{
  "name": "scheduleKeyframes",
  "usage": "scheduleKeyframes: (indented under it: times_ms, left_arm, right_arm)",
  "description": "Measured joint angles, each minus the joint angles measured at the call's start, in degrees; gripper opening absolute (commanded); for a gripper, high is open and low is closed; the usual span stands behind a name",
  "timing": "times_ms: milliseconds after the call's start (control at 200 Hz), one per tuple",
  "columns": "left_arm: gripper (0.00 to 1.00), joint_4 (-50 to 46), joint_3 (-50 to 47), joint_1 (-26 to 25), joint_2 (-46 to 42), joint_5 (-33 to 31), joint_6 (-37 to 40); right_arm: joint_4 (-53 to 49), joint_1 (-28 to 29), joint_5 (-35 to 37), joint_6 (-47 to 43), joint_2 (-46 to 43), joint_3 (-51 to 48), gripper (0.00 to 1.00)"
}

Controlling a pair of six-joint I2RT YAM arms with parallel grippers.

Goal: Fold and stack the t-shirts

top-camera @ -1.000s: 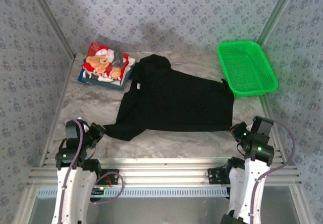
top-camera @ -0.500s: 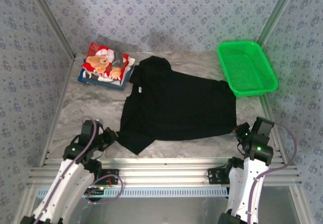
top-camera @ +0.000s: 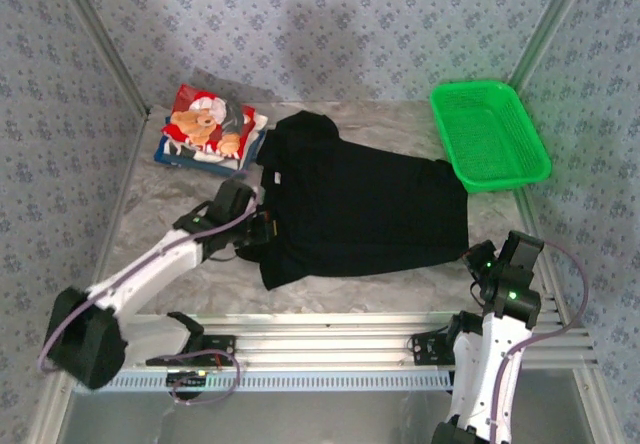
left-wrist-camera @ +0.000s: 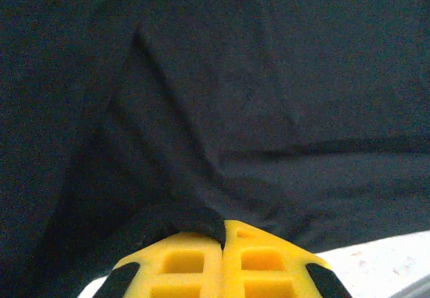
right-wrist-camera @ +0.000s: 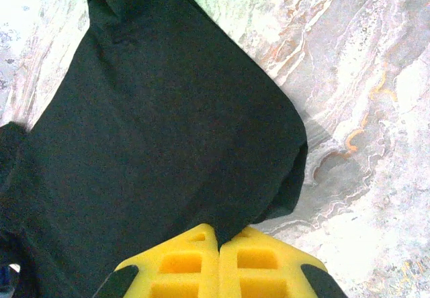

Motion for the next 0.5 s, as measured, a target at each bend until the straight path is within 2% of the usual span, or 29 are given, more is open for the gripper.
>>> scheduleKeyframes:
  times_ms: [215, 310, 410, 500]
  left_arm:
    - [0.00, 3.9, 5.9, -0.3, 14.1, 0.1, 3.2]
    - [0.00, 6.5, 5.6, -0.7, 17.4, 0.7, 3.1]
    - [0.00, 7.3, 0.6, -0.8, 12.5, -0.5, 2.0]
    - [0.00, 4.2, -5.6, 0.3, -0.3, -2.6, 0.4]
  right_arm:
    - [0.6, 0.0, -0.4, 0.0, 0.0, -1.0, 0.00]
    - [0.7, 0.0, -0.6, -0.3, 0.0, -1.1, 0.00]
    - [0.7, 0.0, -0.6, -0.7, 0.0, -1.1, 0.00]
    - [0.9, -0.1, -0.6, -0.9, 0.0, -1.1, 0.00]
